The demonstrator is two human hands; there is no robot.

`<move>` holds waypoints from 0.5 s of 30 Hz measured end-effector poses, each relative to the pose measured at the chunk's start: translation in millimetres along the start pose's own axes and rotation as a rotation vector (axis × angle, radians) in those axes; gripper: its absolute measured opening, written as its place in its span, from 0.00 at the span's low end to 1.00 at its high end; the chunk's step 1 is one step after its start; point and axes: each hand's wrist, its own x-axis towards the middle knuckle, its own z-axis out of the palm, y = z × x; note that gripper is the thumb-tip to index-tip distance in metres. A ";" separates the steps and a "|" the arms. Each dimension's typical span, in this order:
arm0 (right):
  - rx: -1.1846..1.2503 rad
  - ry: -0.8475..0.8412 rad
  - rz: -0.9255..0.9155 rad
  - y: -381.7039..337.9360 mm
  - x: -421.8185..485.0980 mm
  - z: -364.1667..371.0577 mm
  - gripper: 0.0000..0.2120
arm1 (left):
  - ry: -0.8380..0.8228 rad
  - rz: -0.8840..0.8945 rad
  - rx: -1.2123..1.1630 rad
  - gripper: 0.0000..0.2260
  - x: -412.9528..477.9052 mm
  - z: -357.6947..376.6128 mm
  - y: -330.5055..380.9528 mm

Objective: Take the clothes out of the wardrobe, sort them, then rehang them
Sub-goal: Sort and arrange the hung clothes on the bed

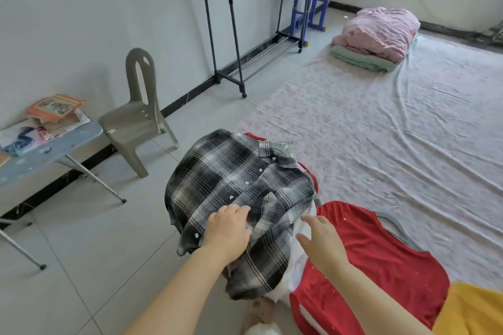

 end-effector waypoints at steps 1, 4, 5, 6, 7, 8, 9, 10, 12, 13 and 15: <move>0.010 -0.015 0.006 -6.0 17.2 1.5 0.22 | -0.007 -0.007 0.011 0.23 14.0 -5.5 -5.9; 0.034 -0.060 0.035 -20.6 63.8 3.9 0.23 | -0.049 -0.023 0.029 0.23 55.9 -21.6 -21.3; 0.035 -0.076 0.043 -23.7 77.9 3.6 0.22 | -0.063 -0.030 0.035 0.23 69.6 -27.3 -23.9; 0.031 -0.084 0.048 -25.8 92.4 3.6 0.22 | -0.065 -0.024 0.045 0.22 83.6 -32.6 -25.7; 0.028 -0.097 0.062 -28.8 105.9 1.8 0.22 | -0.068 -0.015 0.044 0.22 97.5 -36.8 -27.2; 0.025 -0.106 0.069 -30.2 119.8 1.0 0.22 | -0.076 -0.008 0.035 0.22 111.0 -39.0 -28.5; 0.028 -0.116 0.083 -31.2 133.7 -0.1 0.22 | -0.079 -0.004 0.027 0.22 123.9 -41.2 -28.9; 0.029 -0.122 0.097 -31.5 148.0 -0.6 0.22 | -0.080 0.005 0.024 0.22 136.4 -42.7 -29.4; 0.016 -0.127 0.124 -30.4 177.0 -1.8 0.22 | -0.096 0.024 0.025 0.22 159.6 -41.0 -30.4; 0.020 -0.124 0.143 -29.0 191.7 -1.9 0.22 | -0.106 0.033 0.021 0.22 171.0 -38.3 -31.3; 0.044 -0.114 0.190 -24.4 221.5 -1.0 0.22 | -0.119 0.066 0.007 0.22 196.9 -30.5 -36.0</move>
